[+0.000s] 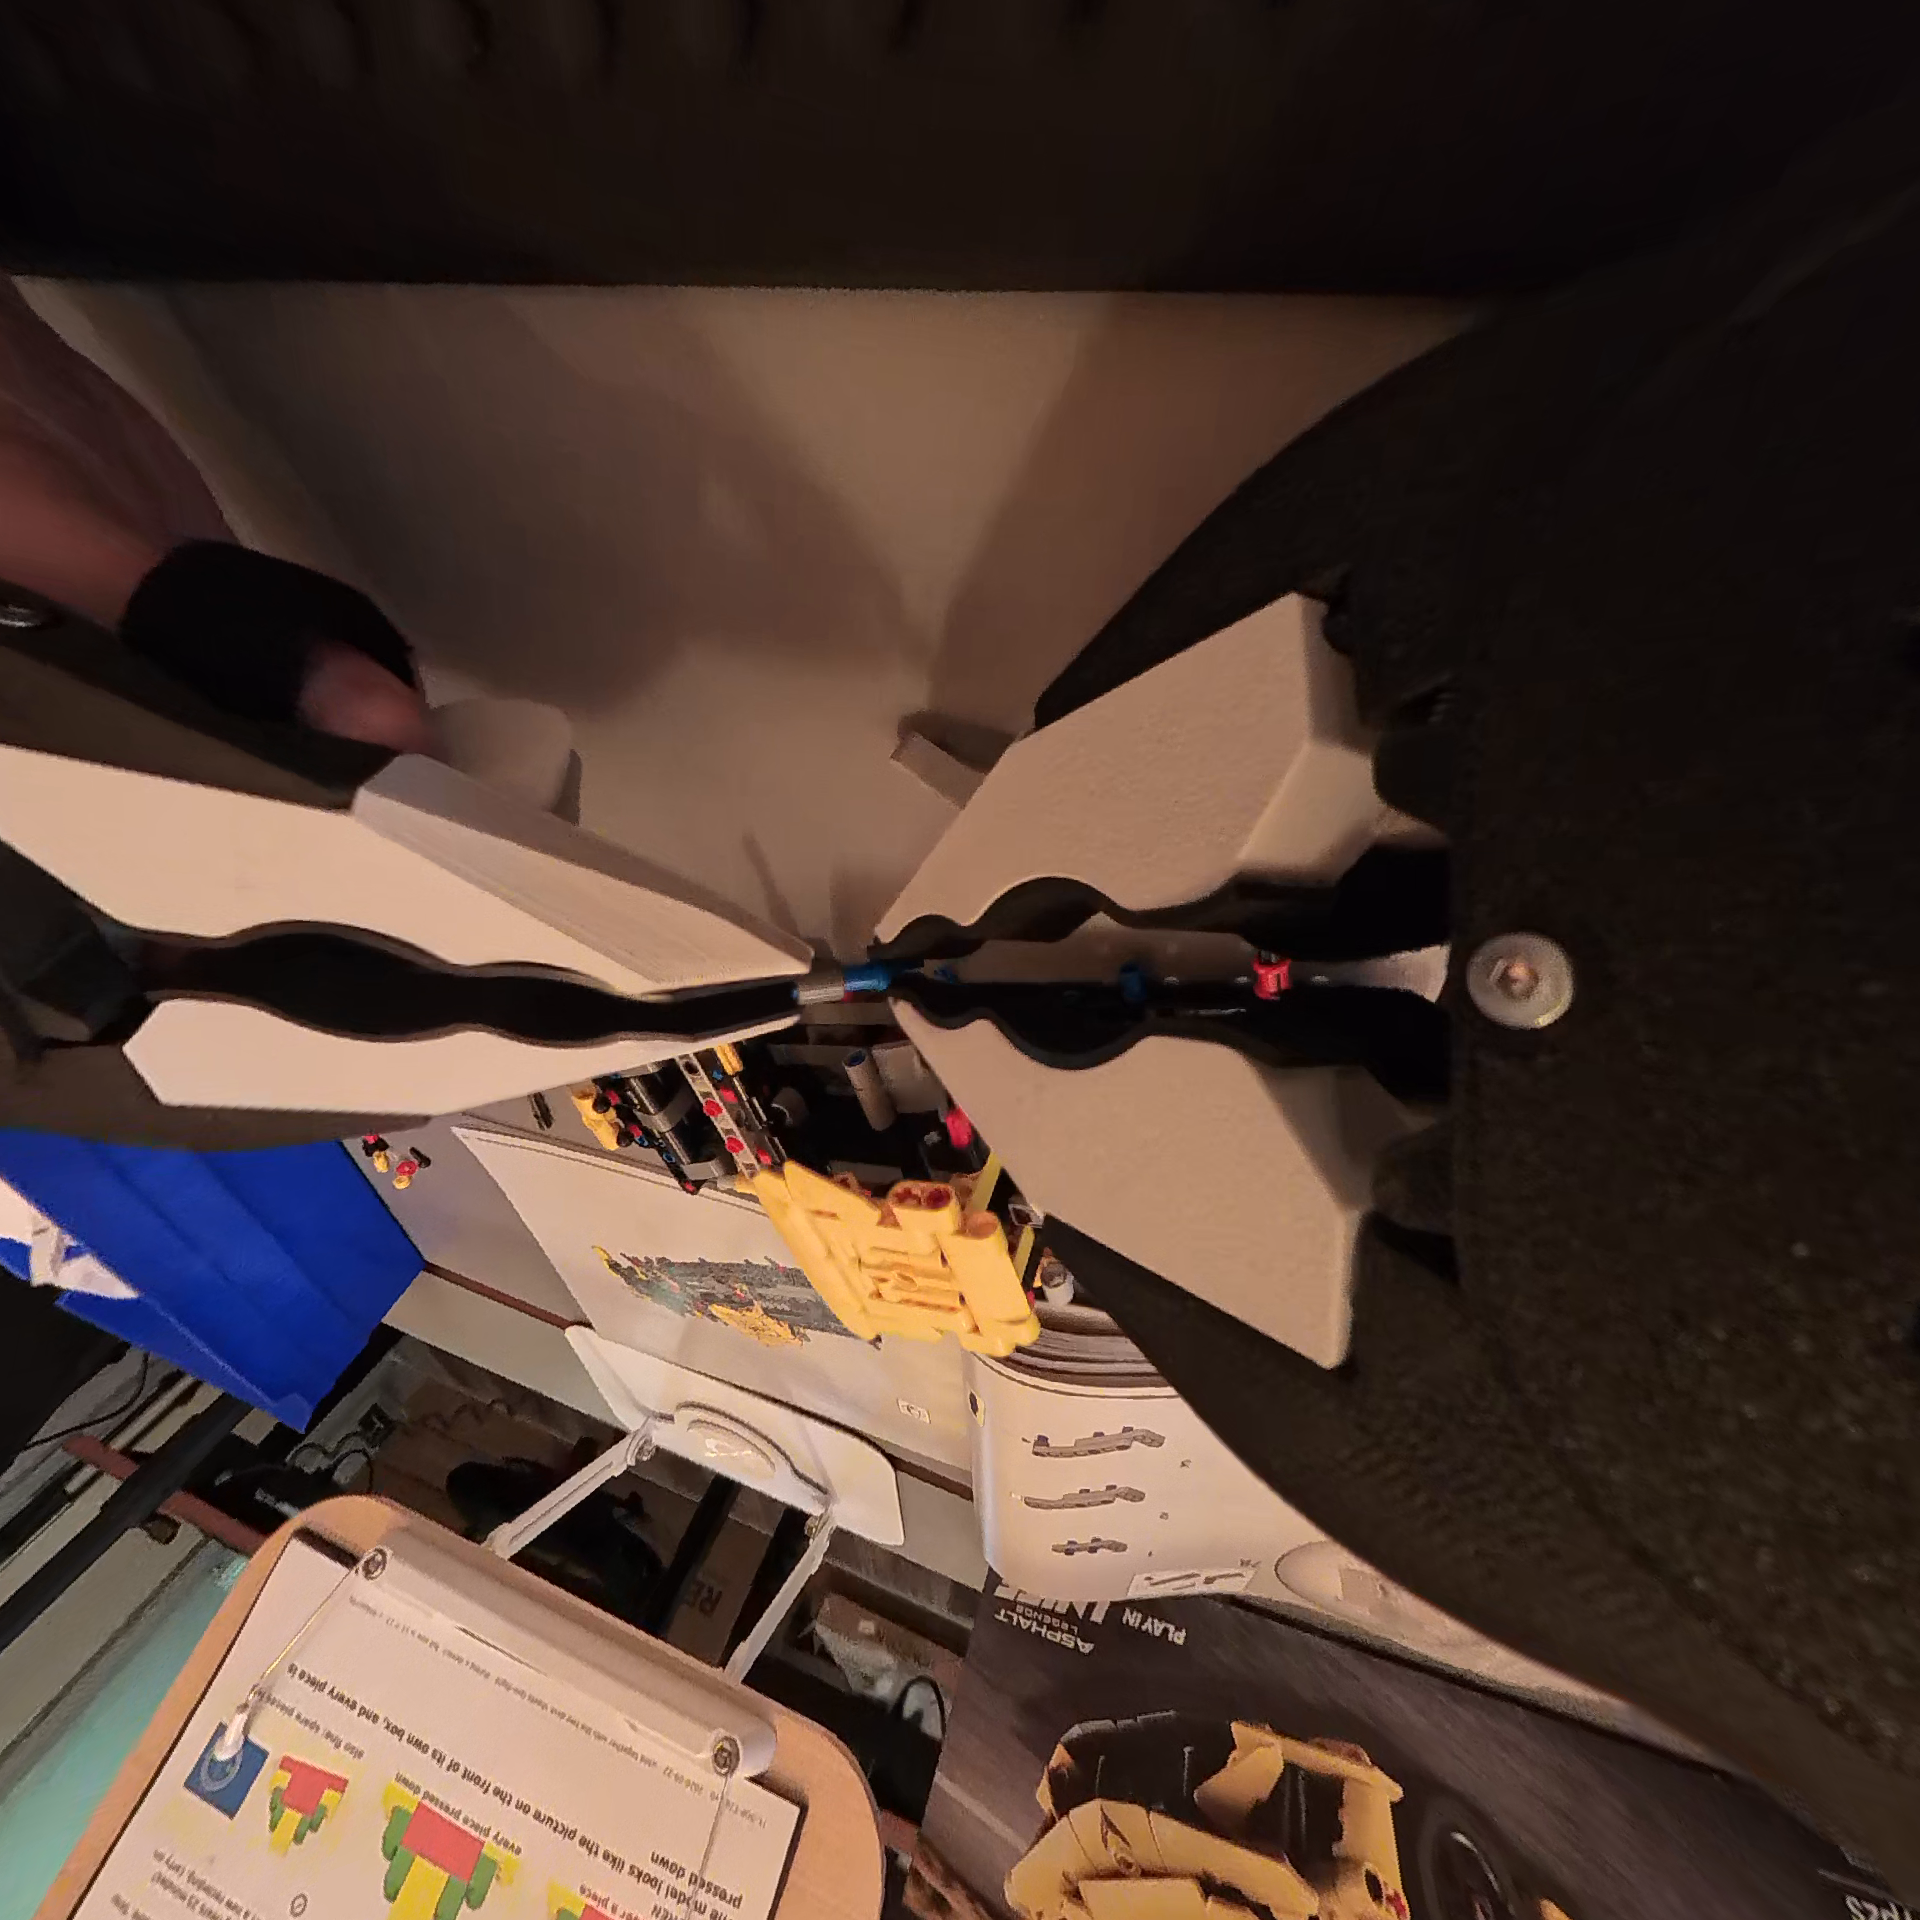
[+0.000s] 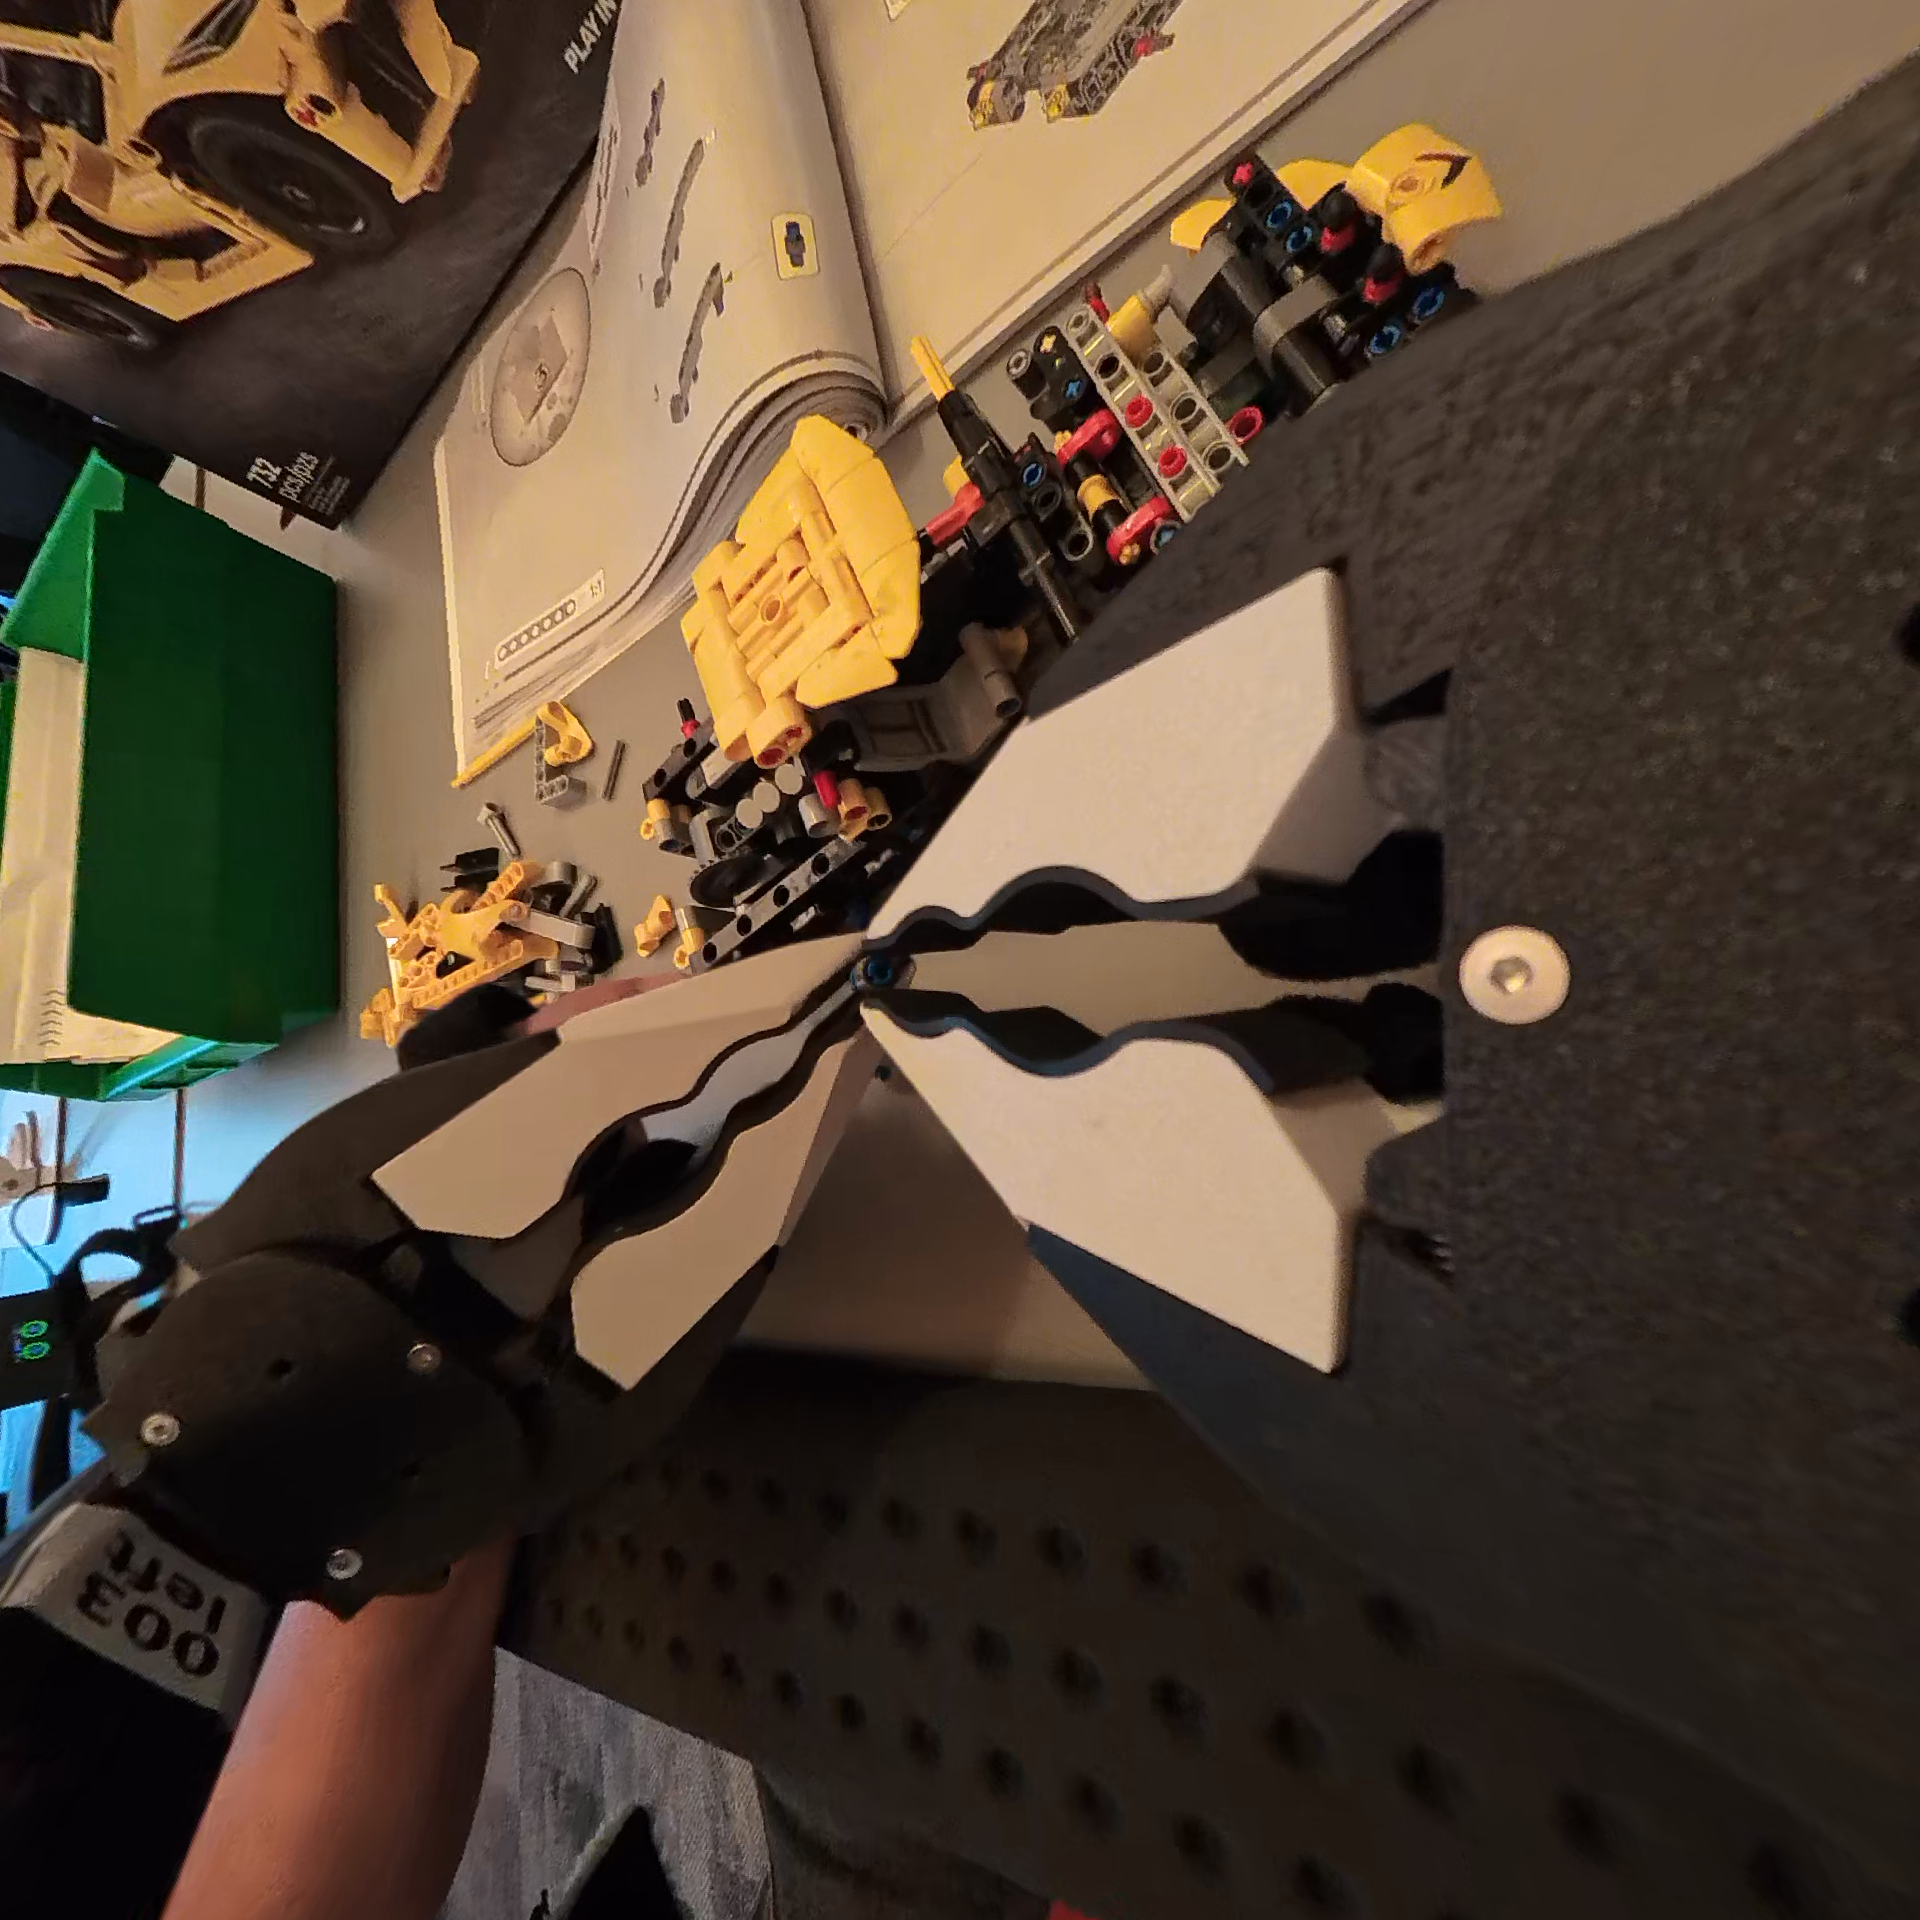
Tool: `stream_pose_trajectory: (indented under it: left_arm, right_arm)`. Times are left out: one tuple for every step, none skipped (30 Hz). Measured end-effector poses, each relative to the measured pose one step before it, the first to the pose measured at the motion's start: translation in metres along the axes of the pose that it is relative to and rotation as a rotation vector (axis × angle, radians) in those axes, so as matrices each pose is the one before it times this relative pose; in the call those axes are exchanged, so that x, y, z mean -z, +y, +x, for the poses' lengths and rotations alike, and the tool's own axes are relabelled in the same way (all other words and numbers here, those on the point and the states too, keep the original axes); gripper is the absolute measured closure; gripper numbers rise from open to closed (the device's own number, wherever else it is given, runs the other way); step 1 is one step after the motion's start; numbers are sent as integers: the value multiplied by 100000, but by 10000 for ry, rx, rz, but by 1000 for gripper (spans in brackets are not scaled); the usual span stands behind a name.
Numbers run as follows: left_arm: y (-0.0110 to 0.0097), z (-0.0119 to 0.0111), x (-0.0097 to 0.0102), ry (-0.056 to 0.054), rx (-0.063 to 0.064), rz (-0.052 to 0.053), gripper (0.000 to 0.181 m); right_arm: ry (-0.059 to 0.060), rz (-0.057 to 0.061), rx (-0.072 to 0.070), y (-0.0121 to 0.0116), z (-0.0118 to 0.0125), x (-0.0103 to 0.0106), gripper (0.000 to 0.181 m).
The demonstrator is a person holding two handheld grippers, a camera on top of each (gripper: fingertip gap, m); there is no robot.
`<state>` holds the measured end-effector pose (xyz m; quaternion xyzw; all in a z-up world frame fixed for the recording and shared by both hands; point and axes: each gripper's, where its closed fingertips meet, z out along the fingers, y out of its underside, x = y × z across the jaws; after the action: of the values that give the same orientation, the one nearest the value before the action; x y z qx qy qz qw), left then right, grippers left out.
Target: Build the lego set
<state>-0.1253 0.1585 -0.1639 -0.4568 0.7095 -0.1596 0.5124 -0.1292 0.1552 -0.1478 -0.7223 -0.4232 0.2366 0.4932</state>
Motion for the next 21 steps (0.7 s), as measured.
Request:
stream_pose_trajectory:
  left_arm:
    - [19,-3,18,-64,-126,-43,180]
    - [-39,-76,55,-86,-87,-4,180]
    - [-50,-26,15,-44,-9,-9,180]
    - [-9,-69,-33,-81,-50,-54,181]
    - [3,-51,-44,-104,-108,-70,181]
    - [57,19,-50,-68,-113,-95,181]
    - [92,46,-17,-61,-149,-78,180]
    - [69,41,-37,-35,-85,-61,181]
    - [-122,40,18,-13,-27,41,181]
    - [-148,101,-17,31,27,-16,181]
    - [-77,-47,-49,-105,-108,-13,181]
    - [-151,-178,30,-114,-36,71,181]
    - [-136,-77,44,54,190,70,181]
    - [-28,50,15,73,95,35,181]
    - [106,136,-39,31,-81,-49,181]
    - [154,126,-86,-7,-142,-79,181]
    - [84,38,-68,27,12,-26,181]
    - [-87,-171,45,-1,165,83,181]
    - [-276,-317,155,-89,144,175,180]
    - [-316,-255,128,-94,112,193,180]
    - [-269,-191,85,-16,202,185,180]
  right_arm:
    - [23,6,14,-11,-52,-42,176]
    - [45,51,14,-95,-28,-19,176]
    - [32,25,15,-72,8,33,176]
    - [15,0,-59,26,63,-7,176]
    - [-7,21,-96,-44,83,-3,176]
    - [-19,-104,-12,120,-5,-42,176]
    - [70,-110,154,130,-13,-58,176]
    - [130,-107,177,104,-11,-72,176]
    - [70,-20,81,1,-54,-61,176]
    - [-60,-146,46,181,-186,-192,176]
    - [146,-74,160,25,145,-7,176]
    - [106,133,35,-284,106,144,176]
    - [16,87,-77,-167,-1,69,176]
    - [-51,27,-43,23,-31,17,176]
    - [-97,-65,-115,190,-62,-73,176]
    - [-32,-97,-19,205,-13,-102,176]
    - [38,-54,55,93,27,-47,175]
    - [41,124,-62,-179,98,63,175]
    - [-56,281,-204,-434,97,185,175]
    - [-155,271,-235,-425,42,226,175]
    - [-171,256,-258,-342,33,201,175]
